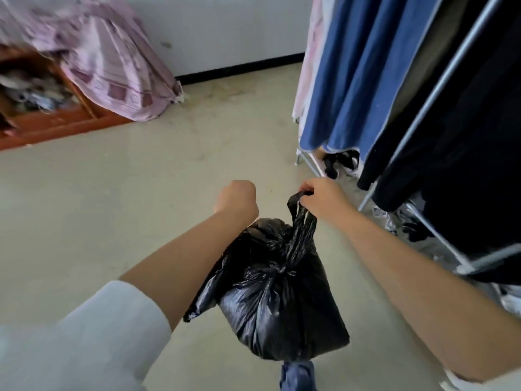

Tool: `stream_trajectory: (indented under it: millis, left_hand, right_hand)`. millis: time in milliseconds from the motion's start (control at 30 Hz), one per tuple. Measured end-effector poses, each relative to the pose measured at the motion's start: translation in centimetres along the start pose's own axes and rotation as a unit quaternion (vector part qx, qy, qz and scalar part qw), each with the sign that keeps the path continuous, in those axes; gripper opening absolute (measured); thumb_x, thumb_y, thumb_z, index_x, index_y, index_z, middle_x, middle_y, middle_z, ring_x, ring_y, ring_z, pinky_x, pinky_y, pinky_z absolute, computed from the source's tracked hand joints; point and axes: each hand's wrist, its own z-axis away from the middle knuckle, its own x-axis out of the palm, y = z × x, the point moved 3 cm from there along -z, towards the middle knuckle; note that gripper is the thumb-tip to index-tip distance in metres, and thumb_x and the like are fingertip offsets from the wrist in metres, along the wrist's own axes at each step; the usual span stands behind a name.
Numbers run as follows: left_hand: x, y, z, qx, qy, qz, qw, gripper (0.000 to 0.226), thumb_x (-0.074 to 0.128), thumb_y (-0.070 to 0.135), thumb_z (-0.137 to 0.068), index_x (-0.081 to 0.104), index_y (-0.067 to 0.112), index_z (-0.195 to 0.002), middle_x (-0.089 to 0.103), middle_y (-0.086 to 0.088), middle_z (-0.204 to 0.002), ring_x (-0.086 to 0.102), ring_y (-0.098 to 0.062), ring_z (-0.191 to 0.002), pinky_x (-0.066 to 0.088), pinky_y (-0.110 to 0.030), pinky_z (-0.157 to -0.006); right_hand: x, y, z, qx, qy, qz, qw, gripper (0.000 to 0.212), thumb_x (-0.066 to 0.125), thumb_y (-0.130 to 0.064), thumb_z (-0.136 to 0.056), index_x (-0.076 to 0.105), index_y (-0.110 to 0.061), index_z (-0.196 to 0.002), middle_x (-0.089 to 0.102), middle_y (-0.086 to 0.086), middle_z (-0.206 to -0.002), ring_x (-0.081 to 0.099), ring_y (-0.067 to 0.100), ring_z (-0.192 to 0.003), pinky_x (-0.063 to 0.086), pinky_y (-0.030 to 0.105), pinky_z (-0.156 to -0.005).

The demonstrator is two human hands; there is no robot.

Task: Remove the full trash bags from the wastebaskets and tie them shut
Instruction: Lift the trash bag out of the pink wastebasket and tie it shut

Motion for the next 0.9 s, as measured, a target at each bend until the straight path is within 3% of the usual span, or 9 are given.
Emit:
stream_trajectory:
  millis: [100,167,267,400,500,633,733,800,900]
  left_hand:
    - [-4.9,-1.1,-6.7,-0.023,0.021,-0.015,0.999,0.02,0.051,0.001,-0.086,0.058,0.013,-0.072,0.058,-0.006,-0.083,0.055,-0.028,-0.085,0.041,-0.028,-0.068]
    - [-8.0,-2.2,-11.3,-0.051,0.041,-0.007,0.998,0.018,0.051,0.0,-0.086,0.068,0.003,-0.093,0.067,-0.011,-0.102,0.062,-0.032,-0.098,0.045,-0.03,-0.072]
    - [-11.2,-3.6,-18.0,-0.071,0.053,-0.02,0.996,0.019,0.051,-0.001,-0.086,0.067,-0.001,-0.097,0.067,-0.016,-0.109,0.062,-0.032,-0.104,0.045,-0.031,-0.072]
    - [-14.0,-5.1,-27.5,-0.081,0.048,-0.045,0.995,0.014,0.05,-0.004,-0.084,0.057,0.008,-0.081,0.055,-0.008,-0.083,0.061,-0.032,-0.096,0.038,-0.028,-0.066]
    - [-16.1,-5.8,-36.3,-0.082,0.047,-0.062,0.994,0.018,0.049,-0.004,-0.086,0.059,0.009,-0.079,0.045,-0.003,-0.067,0.052,-0.029,-0.082,0.039,-0.028,-0.066]
    - [-19.1,-5.7,-49.4,-0.03,0.049,-0.066,0.996,0.019,0.05,-0.002,-0.088,0.065,0.001,-0.098,0.064,-0.015,-0.105,0.061,-0.033,-0.101,0.046,-0.032,-0.074]
    - [-21.4,-5.7,-59.3,-0.007,0.041,-0.079,0.996,0.031,0.049,-0.002,-0.088,0.044,0.01,-0.06,0.05,-0.006,-0.068,0.054,-0.026,-0.068,0.04,-0.029,-0.064]
    - [-22.9,-5.4,-65.9,0.006,0.032,-0.087,0.996,0.044,0.05,-0.001,-0.088,0.029,0.015,-0.053,0.032,0.0,-0.058,0.039,-0.018,-0.054,0.037,-0.026,-0.063]
    - [-25.3,-4.2,-75.2,0.027,0.019,-0.094,0.995,0.045,0.052,0.001,-0.089,0.029,0.016,-0.053,0.031,0.001,-0.057,0.039,-0.018,-0.053,0.039,-0.025,-0.063]
  right_hand:
    - [-1.2,-3.8,-7.5,-0.029,-0.021,0.001,0.999,0.024,0.048,-0.002,-0.084,0.065,-0.005,-0.1,0.057,0.007,-0.087,0.047,0.018,-0.081,0.035,0.023,-0.054]
    - [-1.8,-6.2,-12.6,-0.05,-0.041,0.011,0.998,0.024,0.047,-0.002,-0.083,0.065,-0.005,-0.099,0.063,0.012,-0.094,0.047,0.019,-0.082,0.038,0.025,-0.06]
    - [-3.0,-9.3,-20.5,-0.068,-0.054,0.027,0.996,0.022,0.048,-0.003,-0.084,0.065,-0.004,-0.098,0.066,0.013,-0.106,0.048,0.02,-0.083,0.039,0.026,-0.07]
    - [-4.2,-12.5,-31.4,-0.077,-0.06,0.066,0.993,0.025,0.047,-0.001,-0.082,0.062,0.004,-0.101,0.066,0.019,-0.109,0.059,0.033,-0.095,0.05,0.037,-0.079]
    - [-4.7,-13.5,-40.3,-0.079,-0.065,0.12,0.987,0.024,0.044,-0.002,-0.082,0.06,-0.001,-0.101,0.063,0.016,-0.099,0.053,0.029,-0.083,0.041,0.03,-0.066]
    - [-6.4,-14.5,-53.0,-0.072,-0.051,0.155,0.984,0.026,0.045,-0.002,-0.083,0.061,0.001,-0.104,0.065,0.02,-0.109,0.06,0.034,-0.103,0.049,0.038,-0.073]
    - [-8.0,-15.0,-63.0,-0.051,-0.032,0.152,0.986,0.026,0.048,-0.001,-0.082,0.062,0.005,-0.103,0.065,0.024,-0.11,0.061,0.036,-0.104,0.051,0.042,-0.086]
    - [-8.9,-15.3,-69.5,-0.042,-0.024,0.148,0.988,0.025,0.049,-0.003,-0.084,0.062,0.003,-0.103,0.066,0.022,-0.109,0.061,0.035,-0.103,0.051,0.041,-0.084]
    - [-10.1,-15.5,-79.2,-0.026,-0.016,0.138,0.99,0.021,0.049,-0.007,-0.086,0.061,-0.004,-0.103,0.065,0.014,-0.107,0.059,0.031,-0.101,0.048,0.037,-0.081]
